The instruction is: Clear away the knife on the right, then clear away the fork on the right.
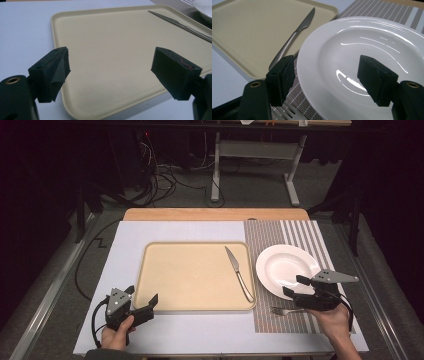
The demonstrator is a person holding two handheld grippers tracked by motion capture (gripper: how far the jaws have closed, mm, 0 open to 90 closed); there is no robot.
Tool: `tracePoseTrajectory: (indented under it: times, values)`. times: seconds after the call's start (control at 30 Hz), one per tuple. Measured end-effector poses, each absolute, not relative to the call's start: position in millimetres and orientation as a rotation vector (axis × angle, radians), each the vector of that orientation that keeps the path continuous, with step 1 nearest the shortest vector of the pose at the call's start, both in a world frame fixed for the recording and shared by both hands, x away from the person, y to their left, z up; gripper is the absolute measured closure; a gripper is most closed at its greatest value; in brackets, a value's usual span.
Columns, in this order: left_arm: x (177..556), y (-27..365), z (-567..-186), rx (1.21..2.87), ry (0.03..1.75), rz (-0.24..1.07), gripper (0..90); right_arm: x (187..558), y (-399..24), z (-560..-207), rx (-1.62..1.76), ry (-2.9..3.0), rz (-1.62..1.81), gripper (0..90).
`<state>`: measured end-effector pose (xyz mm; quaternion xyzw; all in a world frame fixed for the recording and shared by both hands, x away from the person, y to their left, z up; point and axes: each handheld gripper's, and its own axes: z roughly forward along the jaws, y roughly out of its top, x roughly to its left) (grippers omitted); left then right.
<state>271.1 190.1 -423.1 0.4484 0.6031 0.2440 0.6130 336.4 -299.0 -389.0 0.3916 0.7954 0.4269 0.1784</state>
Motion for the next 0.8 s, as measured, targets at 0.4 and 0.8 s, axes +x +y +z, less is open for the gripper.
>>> tracePoseTrajectory:
  times: [0.4, 0.8]
  values:
    - [270, 191, -423, 1.031, 1.392, 0.563, 15.9, 328, -311, -396, 1.145, 2.212, 1.247, 30.0]
    - [271, 191, -423, 1.030, 1.395, 0.568, 15.9, 321, -317, -400, 1.151, 2.220, 1.248, 28.7]
